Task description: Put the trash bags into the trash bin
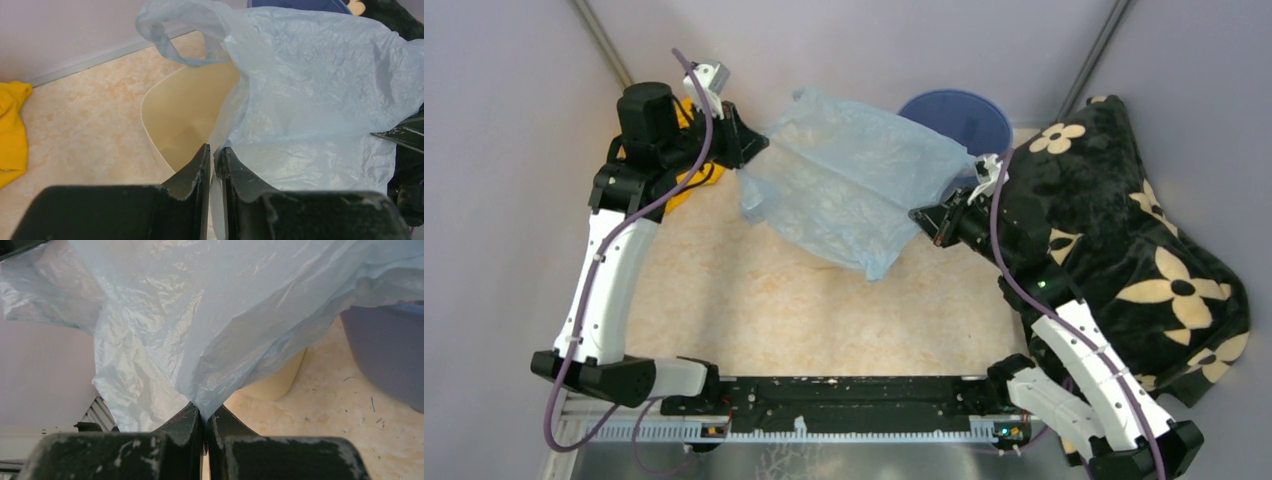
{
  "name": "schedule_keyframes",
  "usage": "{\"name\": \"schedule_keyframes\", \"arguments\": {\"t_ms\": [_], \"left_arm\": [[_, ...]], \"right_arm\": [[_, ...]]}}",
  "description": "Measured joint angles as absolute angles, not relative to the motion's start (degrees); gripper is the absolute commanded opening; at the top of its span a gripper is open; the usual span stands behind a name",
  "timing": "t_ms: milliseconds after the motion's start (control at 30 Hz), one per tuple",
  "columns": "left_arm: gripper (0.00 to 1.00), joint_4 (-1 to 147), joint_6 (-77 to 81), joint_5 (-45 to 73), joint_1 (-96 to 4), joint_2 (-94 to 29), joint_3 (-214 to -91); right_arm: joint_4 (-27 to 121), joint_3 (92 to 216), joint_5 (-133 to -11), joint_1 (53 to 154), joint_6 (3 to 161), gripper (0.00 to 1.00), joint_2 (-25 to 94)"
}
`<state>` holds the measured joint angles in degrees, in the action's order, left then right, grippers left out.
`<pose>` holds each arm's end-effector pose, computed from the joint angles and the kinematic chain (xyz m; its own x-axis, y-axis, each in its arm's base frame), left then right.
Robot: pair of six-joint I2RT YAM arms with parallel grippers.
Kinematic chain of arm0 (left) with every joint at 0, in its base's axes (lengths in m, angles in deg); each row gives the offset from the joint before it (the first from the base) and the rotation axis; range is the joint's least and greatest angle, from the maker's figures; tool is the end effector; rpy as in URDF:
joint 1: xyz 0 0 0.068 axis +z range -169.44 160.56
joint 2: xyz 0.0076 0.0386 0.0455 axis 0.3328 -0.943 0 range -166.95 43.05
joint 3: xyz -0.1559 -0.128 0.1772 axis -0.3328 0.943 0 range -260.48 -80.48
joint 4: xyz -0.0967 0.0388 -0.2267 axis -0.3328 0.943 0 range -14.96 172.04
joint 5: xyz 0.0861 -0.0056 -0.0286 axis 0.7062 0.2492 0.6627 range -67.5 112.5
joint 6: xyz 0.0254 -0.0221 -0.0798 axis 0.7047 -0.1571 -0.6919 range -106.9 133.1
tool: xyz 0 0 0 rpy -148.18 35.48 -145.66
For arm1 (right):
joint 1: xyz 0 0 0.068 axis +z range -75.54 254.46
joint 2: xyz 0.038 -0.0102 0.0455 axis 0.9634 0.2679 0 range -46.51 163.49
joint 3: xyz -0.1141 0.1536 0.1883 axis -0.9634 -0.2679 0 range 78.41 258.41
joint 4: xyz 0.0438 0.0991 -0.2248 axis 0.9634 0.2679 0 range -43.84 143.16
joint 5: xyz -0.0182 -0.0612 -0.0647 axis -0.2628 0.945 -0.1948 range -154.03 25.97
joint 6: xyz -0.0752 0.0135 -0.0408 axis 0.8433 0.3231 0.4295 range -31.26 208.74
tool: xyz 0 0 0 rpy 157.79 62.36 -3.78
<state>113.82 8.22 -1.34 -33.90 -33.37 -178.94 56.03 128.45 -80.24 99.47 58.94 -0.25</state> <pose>0.2729 -0.1024 0.4670 -0.3294 0.0046 -0.9442 0.5773 0.7923 -0.1975 0.1859 0.1103 0.3605 -0.4102 0.3352 -0.8481 -0.5228 0.6756 0.5199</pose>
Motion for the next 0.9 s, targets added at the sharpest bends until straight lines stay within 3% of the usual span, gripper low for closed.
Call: {"name": "schedule_keyframes", "arguments": {"t_ms": [300,800,900], "left_arm": [[0.21,114.26,7.49,-2.91,-31.58,-31.88,-179.48],[0.21,104.53,-0.59,-22.25,-31.43,-29.59,-178.54],[0.32,105.25,-0.09,-20.31,-31.43,-29.68,-178.28]], "right_arm": [[55.9,127.91,-83.74,95.63,58.52,0.0,-0.14],[50.85,127.93,-91.23,95.65,56.29,0.0,3.03],[50.5,127.93,-91.56,95.65,56.2,0.0,3.22]]}}
